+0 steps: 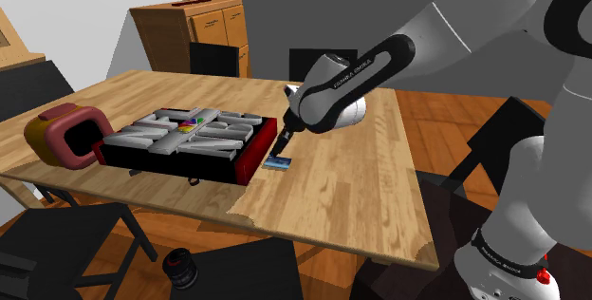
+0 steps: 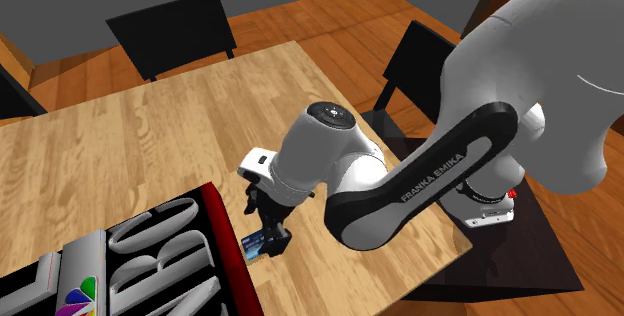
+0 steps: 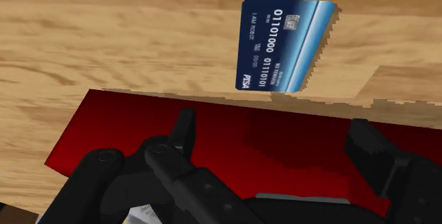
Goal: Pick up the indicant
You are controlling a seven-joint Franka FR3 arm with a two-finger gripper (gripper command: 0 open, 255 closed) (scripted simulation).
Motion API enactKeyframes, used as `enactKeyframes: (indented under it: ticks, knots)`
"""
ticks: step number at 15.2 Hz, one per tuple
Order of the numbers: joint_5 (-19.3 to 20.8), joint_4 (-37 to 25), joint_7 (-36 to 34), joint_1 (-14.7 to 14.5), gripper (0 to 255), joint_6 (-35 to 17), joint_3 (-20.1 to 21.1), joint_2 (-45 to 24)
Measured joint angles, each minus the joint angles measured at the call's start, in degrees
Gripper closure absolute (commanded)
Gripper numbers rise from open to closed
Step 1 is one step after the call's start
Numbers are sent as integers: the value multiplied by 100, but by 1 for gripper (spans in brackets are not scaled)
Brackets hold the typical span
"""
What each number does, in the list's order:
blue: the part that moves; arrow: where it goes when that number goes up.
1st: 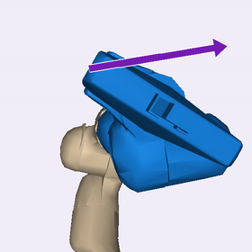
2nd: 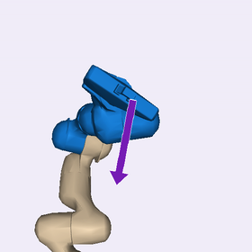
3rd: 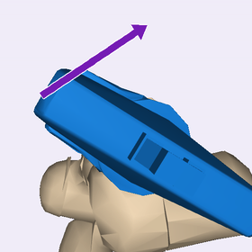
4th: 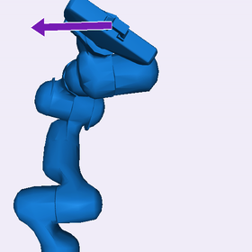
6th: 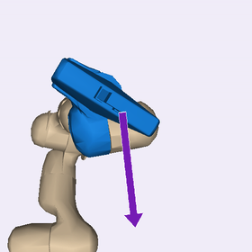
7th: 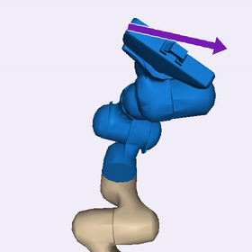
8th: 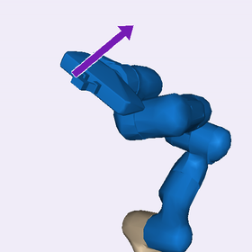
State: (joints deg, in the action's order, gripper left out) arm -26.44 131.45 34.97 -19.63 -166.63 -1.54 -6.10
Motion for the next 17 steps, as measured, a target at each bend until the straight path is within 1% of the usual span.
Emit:
enactKeyframes:
  ticks: [1,2,6,10,11,17]
  knots:
    - [-261,-173,269,26,0,-135,114,-207]
    - [-410,-262,438,59,0,-200,191,-302]
    - [-829,-398,868,197,0,-435,419,-607]
    - [-1232,-404,1269,387,0,-691,696,-852]
    - [-1269,-407,1310,411,255,-711,724,-873]
    - [-1306,-409,1351,436,255,-729,751,-891]
